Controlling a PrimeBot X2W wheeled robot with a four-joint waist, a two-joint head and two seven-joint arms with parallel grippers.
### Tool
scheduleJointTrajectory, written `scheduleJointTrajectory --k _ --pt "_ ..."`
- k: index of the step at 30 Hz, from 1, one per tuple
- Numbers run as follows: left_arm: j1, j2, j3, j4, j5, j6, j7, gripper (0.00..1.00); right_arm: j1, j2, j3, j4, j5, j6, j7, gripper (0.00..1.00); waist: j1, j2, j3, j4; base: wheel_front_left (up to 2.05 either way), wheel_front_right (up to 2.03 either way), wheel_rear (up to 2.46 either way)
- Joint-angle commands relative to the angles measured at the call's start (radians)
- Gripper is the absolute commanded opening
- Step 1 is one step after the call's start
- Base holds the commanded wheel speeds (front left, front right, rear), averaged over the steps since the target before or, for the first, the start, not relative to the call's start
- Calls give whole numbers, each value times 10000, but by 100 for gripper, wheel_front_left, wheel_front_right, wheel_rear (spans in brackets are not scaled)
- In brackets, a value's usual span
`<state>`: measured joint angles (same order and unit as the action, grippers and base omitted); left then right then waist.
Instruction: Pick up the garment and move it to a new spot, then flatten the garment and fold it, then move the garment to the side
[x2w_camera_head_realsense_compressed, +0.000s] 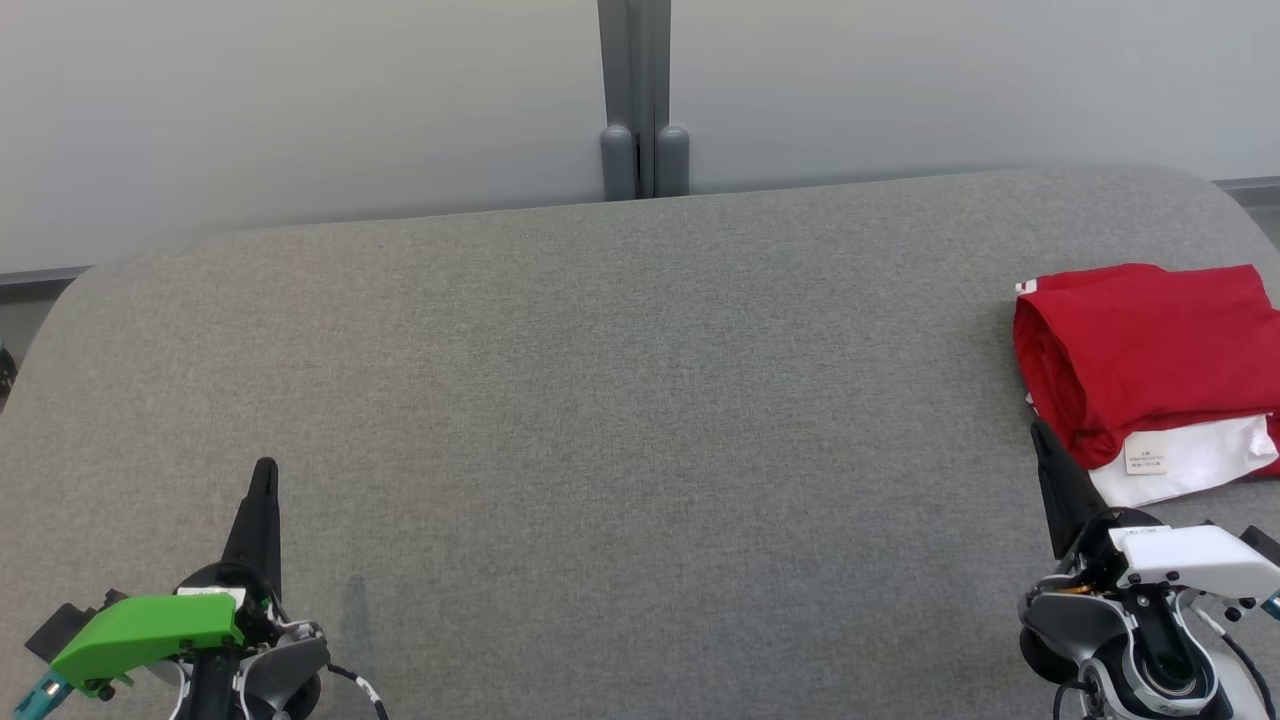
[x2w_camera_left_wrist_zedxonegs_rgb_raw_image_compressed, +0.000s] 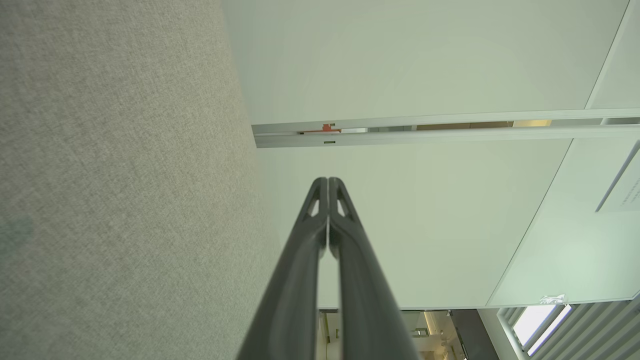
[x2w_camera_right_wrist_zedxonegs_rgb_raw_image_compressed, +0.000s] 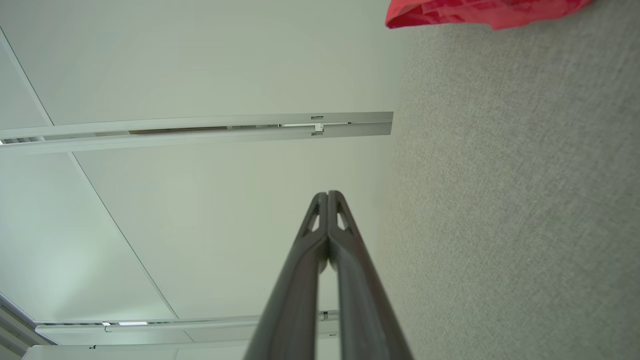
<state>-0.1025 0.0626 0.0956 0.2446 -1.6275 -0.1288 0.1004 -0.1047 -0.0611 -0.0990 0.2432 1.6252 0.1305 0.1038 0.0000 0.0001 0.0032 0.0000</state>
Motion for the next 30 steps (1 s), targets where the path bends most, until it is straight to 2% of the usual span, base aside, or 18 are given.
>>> scheduleJointTrajectory --k 1,30 --pt "-95 16 40 10 1 -41 20 0 -45 -2 -24 21 -7 4 5 0 0 -1 0 0 0 0 0" --pt "-102 -27 102 15 78 -42 76 0 -52 34 -72 23 -68 4 65 0 0 -1 0 0 0 0 0"
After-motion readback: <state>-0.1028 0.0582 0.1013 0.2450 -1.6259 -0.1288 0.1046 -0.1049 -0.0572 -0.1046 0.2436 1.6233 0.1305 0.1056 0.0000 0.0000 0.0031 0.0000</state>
